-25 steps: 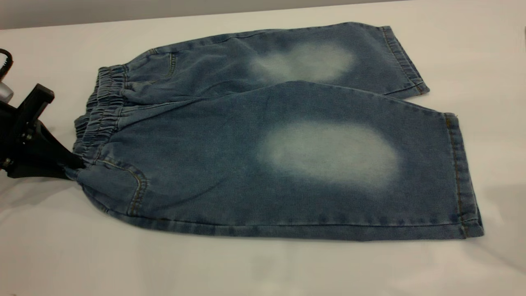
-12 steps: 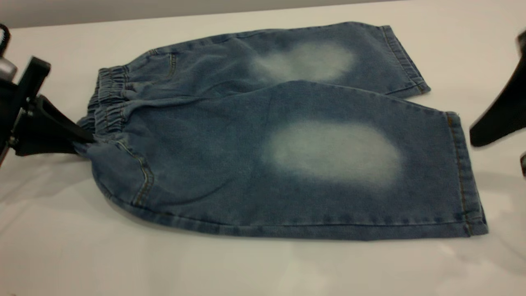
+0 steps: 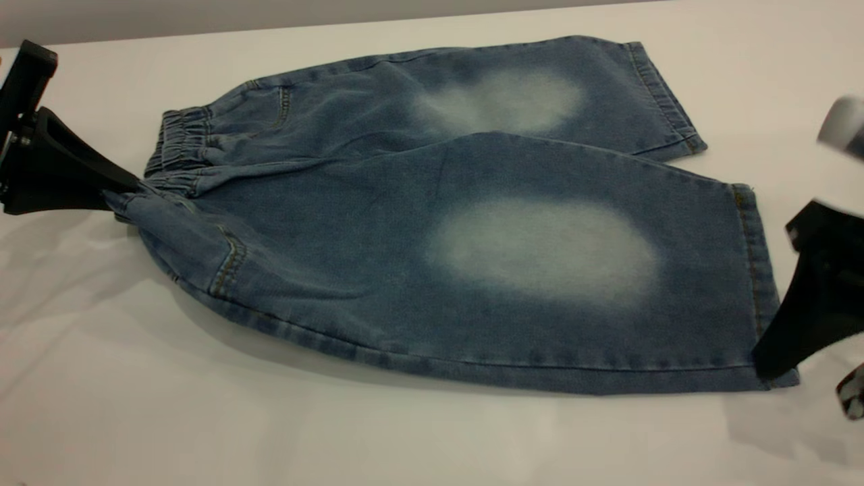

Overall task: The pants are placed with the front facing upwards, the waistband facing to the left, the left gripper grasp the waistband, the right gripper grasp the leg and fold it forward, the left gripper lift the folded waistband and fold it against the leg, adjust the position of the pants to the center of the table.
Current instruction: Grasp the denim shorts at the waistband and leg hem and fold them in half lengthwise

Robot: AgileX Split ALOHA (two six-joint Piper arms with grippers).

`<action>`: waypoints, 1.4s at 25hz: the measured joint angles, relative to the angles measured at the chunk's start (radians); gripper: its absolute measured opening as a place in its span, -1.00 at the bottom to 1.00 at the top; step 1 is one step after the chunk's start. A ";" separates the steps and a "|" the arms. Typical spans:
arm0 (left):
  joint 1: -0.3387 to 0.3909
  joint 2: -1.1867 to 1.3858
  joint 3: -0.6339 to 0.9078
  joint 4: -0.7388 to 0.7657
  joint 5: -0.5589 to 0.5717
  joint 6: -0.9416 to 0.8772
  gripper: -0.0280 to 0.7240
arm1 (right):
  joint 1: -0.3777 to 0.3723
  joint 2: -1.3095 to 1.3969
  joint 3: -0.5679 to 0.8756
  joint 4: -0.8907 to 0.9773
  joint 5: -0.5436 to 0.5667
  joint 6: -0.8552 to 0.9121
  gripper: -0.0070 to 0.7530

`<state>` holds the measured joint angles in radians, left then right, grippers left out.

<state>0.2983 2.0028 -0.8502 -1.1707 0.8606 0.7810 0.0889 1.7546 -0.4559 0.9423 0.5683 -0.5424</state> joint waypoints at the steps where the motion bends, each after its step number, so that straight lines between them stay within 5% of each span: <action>1: -0.005 0.000 0.000 -0.002 0.000 0.000 -0.64 | 0.000 0.022 0.000 0.024 0.000 -0.025 0.15; 13: -0.032 -0.001 0.000 -0.004 -0.001 0.017 -0.64 | -0.030 0.194 -0.008 0.299 -0.081 -0.355 0.15; 19: -0.032 -0.001 0.000 -0.004 0.000 0.017 -0.64 | -0.102 0.210 -0.036 0.307 -0.021 -0.383 0.15; 35: -0.032 -0.001 0.000 -0.008 0.002 0.022 -0.64 | -0.101 0.262 -0.041 0.385 -0.027 -0.469 0.13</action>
<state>0.2661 2.0020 -0.8502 -1.1788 0.8627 0.8032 -0.0124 2.0164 -0.4973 1.3271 0.5414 -1.0111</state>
